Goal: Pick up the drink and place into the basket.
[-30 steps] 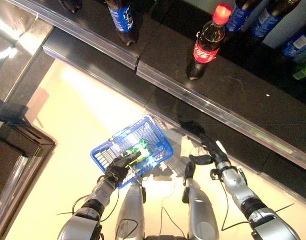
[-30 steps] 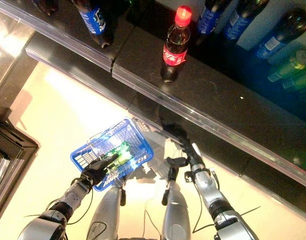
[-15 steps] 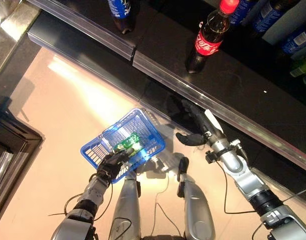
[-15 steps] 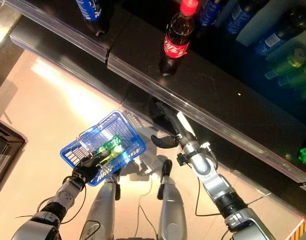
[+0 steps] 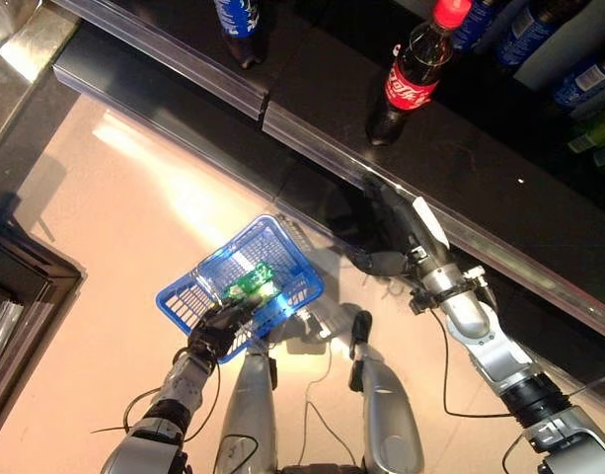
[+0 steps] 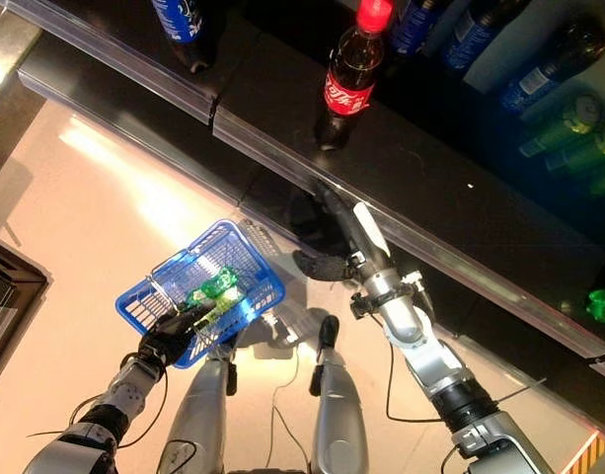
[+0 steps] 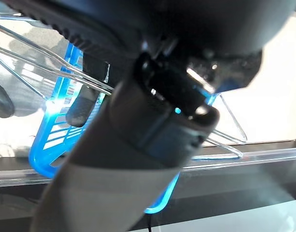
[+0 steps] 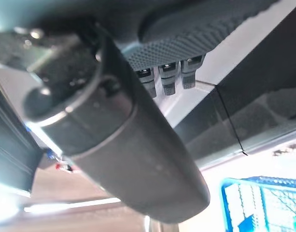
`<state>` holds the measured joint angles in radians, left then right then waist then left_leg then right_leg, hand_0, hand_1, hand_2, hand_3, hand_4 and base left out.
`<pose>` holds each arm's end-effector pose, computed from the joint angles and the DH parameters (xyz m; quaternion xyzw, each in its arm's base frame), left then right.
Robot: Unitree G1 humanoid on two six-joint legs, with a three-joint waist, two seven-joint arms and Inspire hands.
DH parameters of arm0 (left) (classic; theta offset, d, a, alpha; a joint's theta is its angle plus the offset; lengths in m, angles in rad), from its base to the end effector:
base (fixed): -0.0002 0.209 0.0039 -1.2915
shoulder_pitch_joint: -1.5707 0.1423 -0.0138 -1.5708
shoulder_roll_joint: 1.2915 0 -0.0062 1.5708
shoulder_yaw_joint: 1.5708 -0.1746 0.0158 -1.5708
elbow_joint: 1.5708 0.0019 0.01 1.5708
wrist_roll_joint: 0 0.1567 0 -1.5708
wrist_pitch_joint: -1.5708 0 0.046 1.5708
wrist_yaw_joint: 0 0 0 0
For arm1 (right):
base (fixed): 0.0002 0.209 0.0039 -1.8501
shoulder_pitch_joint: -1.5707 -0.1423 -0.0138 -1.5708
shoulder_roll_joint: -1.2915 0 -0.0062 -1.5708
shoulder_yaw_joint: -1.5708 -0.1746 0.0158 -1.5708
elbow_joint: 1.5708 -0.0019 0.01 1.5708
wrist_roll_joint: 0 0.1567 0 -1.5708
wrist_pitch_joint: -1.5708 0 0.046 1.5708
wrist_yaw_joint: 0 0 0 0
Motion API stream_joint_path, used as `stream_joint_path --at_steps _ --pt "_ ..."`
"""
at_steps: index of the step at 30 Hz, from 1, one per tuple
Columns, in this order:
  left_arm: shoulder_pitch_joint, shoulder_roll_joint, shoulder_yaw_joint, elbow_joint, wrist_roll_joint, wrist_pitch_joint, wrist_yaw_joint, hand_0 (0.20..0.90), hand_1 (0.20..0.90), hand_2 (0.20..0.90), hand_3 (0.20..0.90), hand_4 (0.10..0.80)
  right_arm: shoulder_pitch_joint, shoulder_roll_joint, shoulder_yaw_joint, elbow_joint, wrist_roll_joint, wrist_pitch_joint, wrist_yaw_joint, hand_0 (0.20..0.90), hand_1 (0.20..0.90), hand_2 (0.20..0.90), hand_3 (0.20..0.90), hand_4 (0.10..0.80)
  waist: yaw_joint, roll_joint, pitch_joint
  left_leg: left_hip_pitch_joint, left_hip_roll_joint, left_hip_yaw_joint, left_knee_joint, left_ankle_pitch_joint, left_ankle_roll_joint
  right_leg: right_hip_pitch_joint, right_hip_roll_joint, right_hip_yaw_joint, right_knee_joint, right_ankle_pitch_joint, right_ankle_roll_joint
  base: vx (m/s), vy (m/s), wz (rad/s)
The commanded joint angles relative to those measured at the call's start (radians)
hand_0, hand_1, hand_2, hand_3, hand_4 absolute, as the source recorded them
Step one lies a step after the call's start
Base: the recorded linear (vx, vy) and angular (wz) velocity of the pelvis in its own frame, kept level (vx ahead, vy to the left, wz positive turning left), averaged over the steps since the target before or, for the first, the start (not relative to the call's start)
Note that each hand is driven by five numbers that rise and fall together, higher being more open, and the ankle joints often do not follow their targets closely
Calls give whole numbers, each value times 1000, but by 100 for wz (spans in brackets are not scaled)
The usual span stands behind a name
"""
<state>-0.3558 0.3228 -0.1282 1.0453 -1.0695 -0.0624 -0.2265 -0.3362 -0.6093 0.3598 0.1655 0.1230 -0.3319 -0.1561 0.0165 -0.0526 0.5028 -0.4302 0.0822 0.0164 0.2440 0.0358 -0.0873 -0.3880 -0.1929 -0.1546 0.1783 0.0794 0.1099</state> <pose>0.2348 0.2327 -0.0432 -0.3292 0.2227 0.0909 0.9131 0.2692 -0.1809 0.1072 -0.2337 -0.2018 0.1092 0.9449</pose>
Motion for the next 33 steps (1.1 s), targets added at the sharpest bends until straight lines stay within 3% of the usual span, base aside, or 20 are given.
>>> stream_joint_path --at_steps 1,20,33 --pt "92 1 13 -73 -52 -53 -96 300 300 300 200 100 2 -31 -93 -200 61 -135 -55 900 900 900 900 800 -12 11 -54 10 -31 0 79 -98 46 13 -30 56 47 -55 54 0 0 0" --pt "117 -10 29 -87 -57 -51 -96 300 300 300 200 100 17 -22 -210 -256 170 -205 -71 900 900 900 900 800 -25 25 -42 49 -23 25 59 -98 51 45 -33 51 31 -54 53 3 5 -3" --pt "112 -6 28 -90 -43 -36 -85 300 300 300 200 100 -77 -17 -232 -193 238 -206 -90 900 900 900 900 800 -1 28 -44 61 -28 22 49 -92 52 62 -39 31 20 -47 54 1 0 0"
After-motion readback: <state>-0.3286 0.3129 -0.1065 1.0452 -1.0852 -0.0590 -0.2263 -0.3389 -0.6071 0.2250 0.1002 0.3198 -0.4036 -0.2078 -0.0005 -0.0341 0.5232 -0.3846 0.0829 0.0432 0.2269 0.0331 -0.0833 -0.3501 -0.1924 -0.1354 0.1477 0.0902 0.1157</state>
